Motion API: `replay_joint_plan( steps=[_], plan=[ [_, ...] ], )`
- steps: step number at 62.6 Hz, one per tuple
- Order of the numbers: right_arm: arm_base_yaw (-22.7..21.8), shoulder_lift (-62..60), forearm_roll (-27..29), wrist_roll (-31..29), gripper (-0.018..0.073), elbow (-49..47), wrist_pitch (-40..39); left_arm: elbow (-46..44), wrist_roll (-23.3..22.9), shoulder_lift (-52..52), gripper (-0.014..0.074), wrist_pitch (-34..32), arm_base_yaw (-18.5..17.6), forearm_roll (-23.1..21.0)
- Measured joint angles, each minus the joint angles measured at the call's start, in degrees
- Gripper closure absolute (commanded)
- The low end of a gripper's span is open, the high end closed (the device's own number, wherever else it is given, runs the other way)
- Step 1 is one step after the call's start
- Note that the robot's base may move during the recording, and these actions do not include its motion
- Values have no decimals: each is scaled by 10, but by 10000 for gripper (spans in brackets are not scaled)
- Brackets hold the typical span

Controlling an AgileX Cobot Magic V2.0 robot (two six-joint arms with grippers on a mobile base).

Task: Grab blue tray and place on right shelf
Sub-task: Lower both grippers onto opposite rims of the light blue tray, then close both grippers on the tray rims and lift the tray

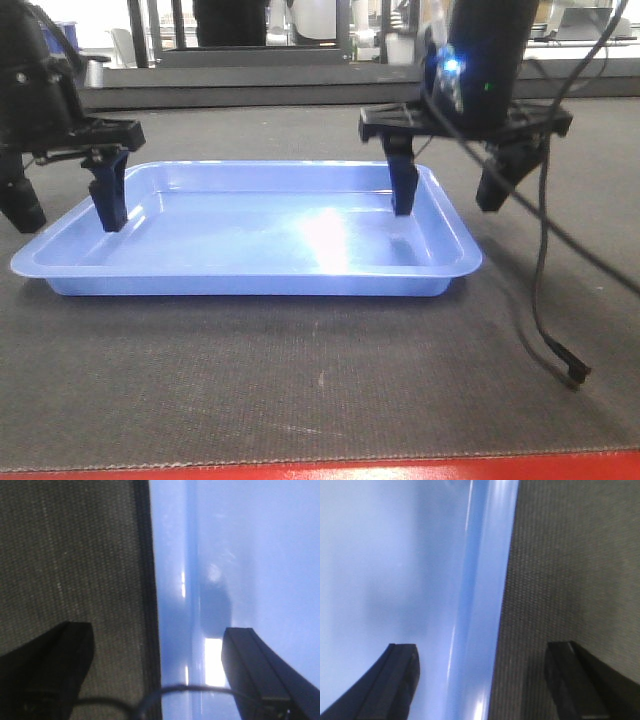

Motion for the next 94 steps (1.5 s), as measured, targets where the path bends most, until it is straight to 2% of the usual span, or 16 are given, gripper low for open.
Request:
replay_joint_plan(
  steps=[9,15,18,20,24,25,30,31,34,52,65,75,85,94],
  plan=[
    [0,18,2,0,57,0,-6,0,0,10,163,-10,0,0],
    [0,21,3,0,210,0,-11,0,0,13,188,-11,0,0],
    [0,22,4,0,298,0,-13,0,-1,13,244,-11,0,-1],
    [0,23,6,0,387,0,-14,-1,-1,15,316,-12,0,-1],
    [0,23,11,4,512,-1,-17,-1,-1,15,424,-12,0,-1],
    [0,23,12,4,519,-3,-18,-1,-1,15,476,-12,0,-1],
    [0,23,17,6,503,-3,-22,-1,-2,15,650,-12,0,-9],
    [0,23,17,6,503,-3,-23,-1,-2,15,661,-12,0,-10],
    [0,23,17,6,503,-3,-23,-2,-5,15,623,-12,-3,-16],
    [0,-26,19,7,503,0,-1,-34,-21,-4,638,35,-3,-28],
    [1,-116,19,7,503,4,33,-33,-33,-95,638,68,-4,-25],
    [14,-190,21,7,503,46,39,1,-38,-176,638,83,-8,-27],
    [27,-258,22,7,503,107,41,44,-58,-240,638,102,-36,-21],
    [42,-304,14,11,503,150,59,64,-100,-272,638,125,-90,21]
  ],
)
